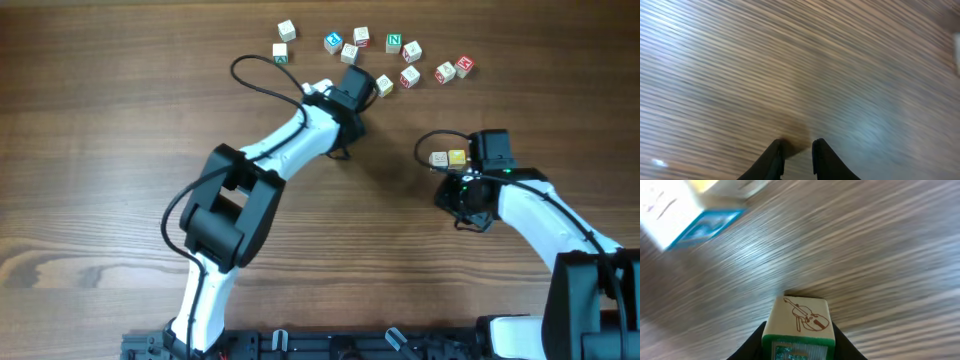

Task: Form a horizontal line

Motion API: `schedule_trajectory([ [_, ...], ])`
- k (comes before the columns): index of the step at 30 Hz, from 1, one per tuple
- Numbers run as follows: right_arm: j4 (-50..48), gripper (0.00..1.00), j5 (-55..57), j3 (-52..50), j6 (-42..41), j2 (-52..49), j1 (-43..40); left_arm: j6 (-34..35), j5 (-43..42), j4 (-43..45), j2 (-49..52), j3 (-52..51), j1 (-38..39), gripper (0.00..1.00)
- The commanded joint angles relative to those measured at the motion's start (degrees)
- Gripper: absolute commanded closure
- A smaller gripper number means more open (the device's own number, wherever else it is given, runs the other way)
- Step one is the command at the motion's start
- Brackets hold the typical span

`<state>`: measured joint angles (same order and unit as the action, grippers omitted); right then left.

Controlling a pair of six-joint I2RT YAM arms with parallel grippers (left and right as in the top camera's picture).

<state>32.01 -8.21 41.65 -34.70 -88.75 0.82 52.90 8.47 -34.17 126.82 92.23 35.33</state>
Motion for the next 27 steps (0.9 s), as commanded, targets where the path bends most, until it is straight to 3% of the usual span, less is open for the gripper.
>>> schedule_trajectory([
  [1,1.64,0.82,3.76,1.03,-1.29,0.13,-6.29,0.26,-0.5,3.61,-1.31,-0.42,3.91,0.72],
  [4,-1.29,0.81,3.82,2.73,0.31,0.26,-10.75,0.24,-0.5,8.76,-1.31,-0.42,6.12,0.69],
  [6,-4.44,0.73,5.01,2.73,-0.28,0.24,-11.37,0.26,-0.48,10.62,-1.25,-0.42,6.93,0.69],
  [14,-15.61,0.71,5.99,2.73,-4.52,-0.37,-11.34,-0.11,-0.31,9.86,2.69,-0.42,7.15,0.71],
  [17,-16.98,0.54,5.9,2.71,-4.48,-0.42,-11.34,-0.11,-0.31,9.99,2.69,-0.42,7.15,0.71],
  [18,-17.25,0.41,5.9,2.71,-4.46,-0.42,-11.34,-0.11,-0.31,10.01,2.69,-0.42,7.17,0.71],
  [19,-17.81,0.35,5.92,2.71,-4.46,-0.42,-11.34,-0.11,-0.33,10.01,2.69,-0.42,7.23,0.71],
  [24,-17.14,0.24,4.76,4.15,-4.5,-0.26,-11.34,-0.15,-3.69,9.53,2.69,-0.42,7.32,0.74],
  [27,-10.84,0.24,6.12,8.2,-5.97,0.15,-11.41,-0.2,-6.6,9.33,2.69,-0.42,7.32,0.9],
])
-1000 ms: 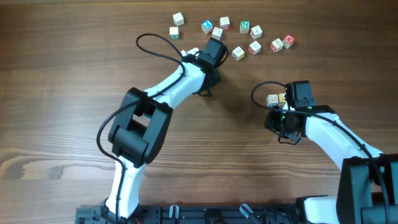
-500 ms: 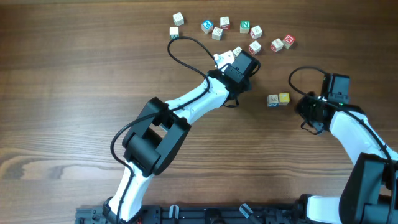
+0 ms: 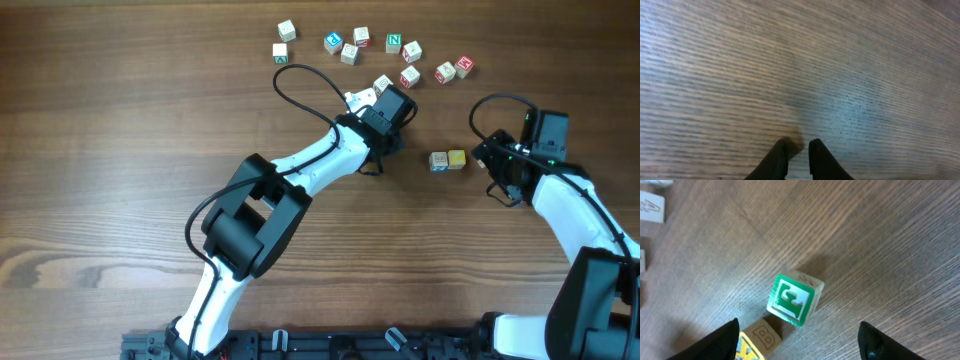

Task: Form a horizontal line

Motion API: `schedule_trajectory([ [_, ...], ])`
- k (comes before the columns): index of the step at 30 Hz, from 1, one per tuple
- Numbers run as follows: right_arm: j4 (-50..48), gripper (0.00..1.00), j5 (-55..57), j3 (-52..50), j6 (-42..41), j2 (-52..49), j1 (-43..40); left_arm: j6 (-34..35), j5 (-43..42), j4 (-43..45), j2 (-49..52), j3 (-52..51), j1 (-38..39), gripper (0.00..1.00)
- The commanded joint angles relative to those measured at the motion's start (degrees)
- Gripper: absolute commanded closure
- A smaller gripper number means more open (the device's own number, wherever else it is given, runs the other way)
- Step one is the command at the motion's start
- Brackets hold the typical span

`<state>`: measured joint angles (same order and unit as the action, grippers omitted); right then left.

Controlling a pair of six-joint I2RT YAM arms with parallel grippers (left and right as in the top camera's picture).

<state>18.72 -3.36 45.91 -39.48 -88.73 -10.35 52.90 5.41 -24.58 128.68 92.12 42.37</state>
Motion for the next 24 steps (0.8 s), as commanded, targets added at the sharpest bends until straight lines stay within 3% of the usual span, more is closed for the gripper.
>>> schedule_trajectory([
  [1,3.43,0.28,2.73,5.05,-1.11,0.13,-0.26,-1.09,-5.11,-0.22,0.83,-0.31,0.28,0.96],
  [3,3.41,0.68,2.99,5.81,-1.01,0.13,-1.27,-5.01,-6.05,0.13,0.83,-0.31,0.57,0.96],
  [4,3.45,0.82,2.99,5.86,-0.98,0.13,-2.71,-7.08,-6.99,0.13,0.83,-0.31,0.87,0.96],
  [6,3.63,0.9,2.8,5.84,0.66,0.11,-6.14,-11.41,-10.38,0.22,0.83,-0.31,1.77,0.96],
  [10,1.14,0.95,-2.95,5.84,9.16,-0.96,-11.1,-13.73,-10.49,1.2,0.96,-0.31,3.39,0.96],
  [17,-3.96,0.95,-3.1,5.84,9.42,-13.0,-11.06,-13.7,-11.56,4.07,2.38,-0.31,4.02,0.96],
  [24,-4.74,0.96,-14.29,5.84,11.39,-14.05,-11.04,-13.49,-11.61,6.47,4.44,-0.31,4.02,0.95],
])
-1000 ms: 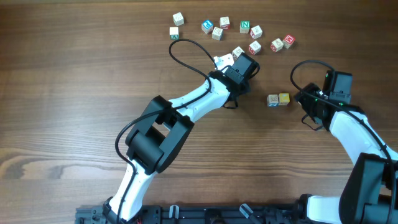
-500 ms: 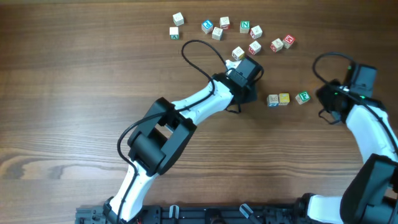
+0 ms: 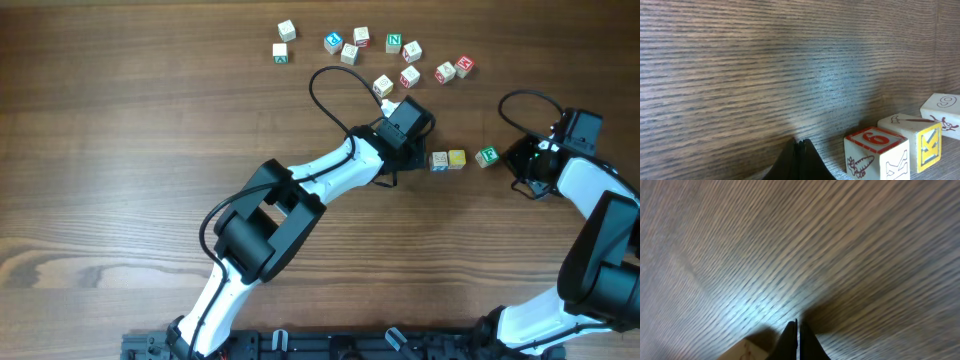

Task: Form a horizontal line

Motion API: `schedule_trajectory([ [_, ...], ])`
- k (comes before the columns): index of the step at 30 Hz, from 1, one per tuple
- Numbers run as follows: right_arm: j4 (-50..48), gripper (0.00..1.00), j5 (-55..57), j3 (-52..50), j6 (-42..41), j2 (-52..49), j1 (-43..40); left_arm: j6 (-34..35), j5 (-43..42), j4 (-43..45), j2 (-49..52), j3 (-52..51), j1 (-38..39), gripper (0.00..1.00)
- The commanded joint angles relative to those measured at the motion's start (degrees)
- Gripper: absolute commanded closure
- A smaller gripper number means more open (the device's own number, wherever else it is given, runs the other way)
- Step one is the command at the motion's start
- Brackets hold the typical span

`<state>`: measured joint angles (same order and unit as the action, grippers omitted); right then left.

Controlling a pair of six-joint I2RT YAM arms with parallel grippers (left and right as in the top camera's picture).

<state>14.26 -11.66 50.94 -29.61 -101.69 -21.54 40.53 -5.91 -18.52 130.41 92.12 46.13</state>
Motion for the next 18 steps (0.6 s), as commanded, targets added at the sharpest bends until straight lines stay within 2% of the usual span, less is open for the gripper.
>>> schedule_trajectory([
  [1,-0.28,0.96,-6.97,0.81,1.6,-1.09,0.15,-1.11,-0.28,0.5,2.8,-0.31,0.26,0.95],
  [8,-0.9,0.95,-7.26,0.81,1.42,-1.09,0.15,-1.09,-1.16,1.88,3.56,-0.31,0.26,0.93],
  [18,-3.67,0.96,-7.32,0.81,-5.14,-1.09,0.15,-1.11,-1.14,2.08,3.56,-0.31,0.83,0.93],
])
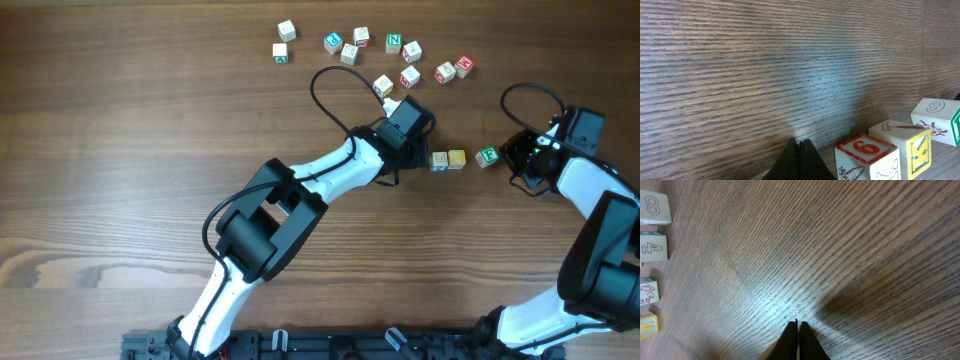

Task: Form a horizontal line

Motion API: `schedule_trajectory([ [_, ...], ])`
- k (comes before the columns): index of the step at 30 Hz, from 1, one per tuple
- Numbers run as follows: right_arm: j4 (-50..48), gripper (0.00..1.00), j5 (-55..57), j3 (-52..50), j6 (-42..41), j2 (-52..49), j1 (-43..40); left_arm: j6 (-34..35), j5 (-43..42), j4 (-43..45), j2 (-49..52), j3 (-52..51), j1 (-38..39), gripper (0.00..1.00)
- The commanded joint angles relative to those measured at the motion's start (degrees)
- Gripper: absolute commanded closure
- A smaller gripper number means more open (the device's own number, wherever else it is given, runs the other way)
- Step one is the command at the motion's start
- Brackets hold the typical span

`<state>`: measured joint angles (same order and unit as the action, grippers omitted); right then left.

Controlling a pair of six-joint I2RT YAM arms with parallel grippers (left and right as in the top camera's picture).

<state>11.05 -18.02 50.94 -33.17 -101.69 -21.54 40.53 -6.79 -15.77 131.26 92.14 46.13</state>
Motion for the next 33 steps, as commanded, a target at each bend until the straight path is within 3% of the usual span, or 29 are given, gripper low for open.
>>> schedule_trajectory([
  [1,-0.33,0.96,-1.29,0.81,-1.53,-1.09,0.15,-1.11,-0.26,-0.66,2.71,-0.33,0.98,0.93],
  [5,0.42,0.95,-5.84,0.81,-1.51,-1.09,0.2,-1.11,-0.26,-0.5,2.71,-0.33,1.01,0.93],
  [33,2.51,0.95,-8.13,0.81,1.68,-1.09,0.2,-1.33,-4.33,1.05,2.71,-0.33,1.66,0.91],
])
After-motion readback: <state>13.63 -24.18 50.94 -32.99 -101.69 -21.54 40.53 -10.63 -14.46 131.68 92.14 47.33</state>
